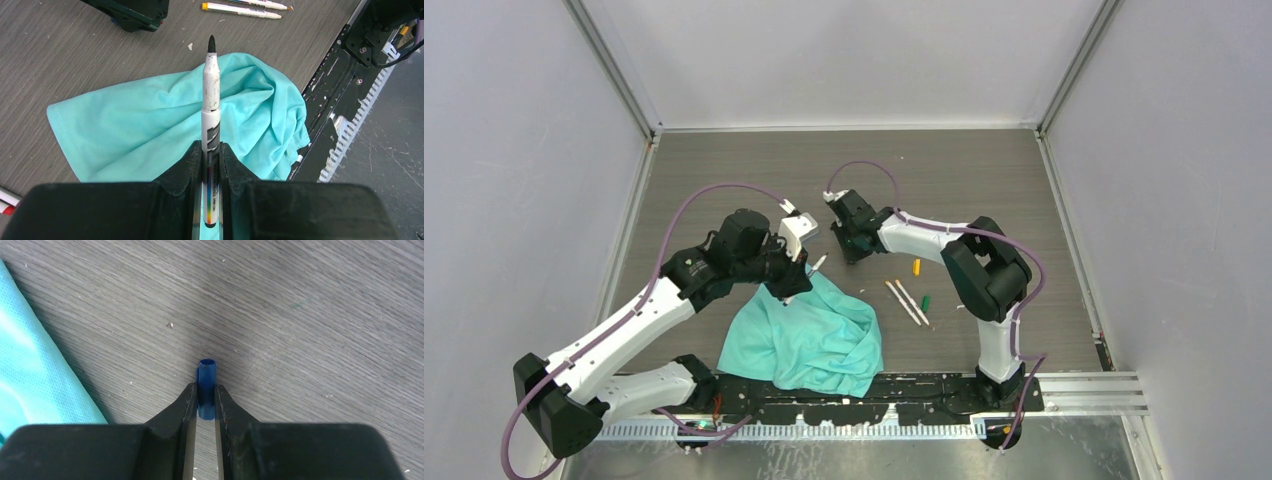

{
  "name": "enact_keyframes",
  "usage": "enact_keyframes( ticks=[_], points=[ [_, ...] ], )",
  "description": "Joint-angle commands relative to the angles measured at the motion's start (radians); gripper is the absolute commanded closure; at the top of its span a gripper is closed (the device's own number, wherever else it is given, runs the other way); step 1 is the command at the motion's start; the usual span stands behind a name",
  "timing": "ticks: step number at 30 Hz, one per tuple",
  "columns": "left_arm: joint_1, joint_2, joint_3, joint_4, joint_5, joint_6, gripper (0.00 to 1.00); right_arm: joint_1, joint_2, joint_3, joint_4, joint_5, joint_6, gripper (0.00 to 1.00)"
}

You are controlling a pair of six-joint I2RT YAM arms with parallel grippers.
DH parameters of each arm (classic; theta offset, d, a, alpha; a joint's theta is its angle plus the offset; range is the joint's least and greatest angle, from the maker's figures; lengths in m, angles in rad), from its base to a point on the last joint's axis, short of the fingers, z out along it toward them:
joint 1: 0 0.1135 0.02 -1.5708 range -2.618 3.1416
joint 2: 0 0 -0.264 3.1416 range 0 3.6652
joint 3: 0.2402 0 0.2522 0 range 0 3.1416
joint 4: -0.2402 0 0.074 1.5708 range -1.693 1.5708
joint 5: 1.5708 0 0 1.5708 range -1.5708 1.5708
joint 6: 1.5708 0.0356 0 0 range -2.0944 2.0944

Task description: Insert the pens into the pen caps

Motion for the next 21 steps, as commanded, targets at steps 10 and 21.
enact_keyframes(
  ticks=[10, 21],
  points=[
    [-0.003, -0.017, 0.002, 0.016, -0.001, 0.009, 1.0, 0.002, -0.019, -0.001, 0.012, 0.004, -0.022, 0.61],
    [-0.004, -0.017, 0.002, 0.017, 0.003, 0.007, 1.0, 0.004, -0.086, -0.083, -0.01, 0.078, 0.011, 0.52]
  ],
)
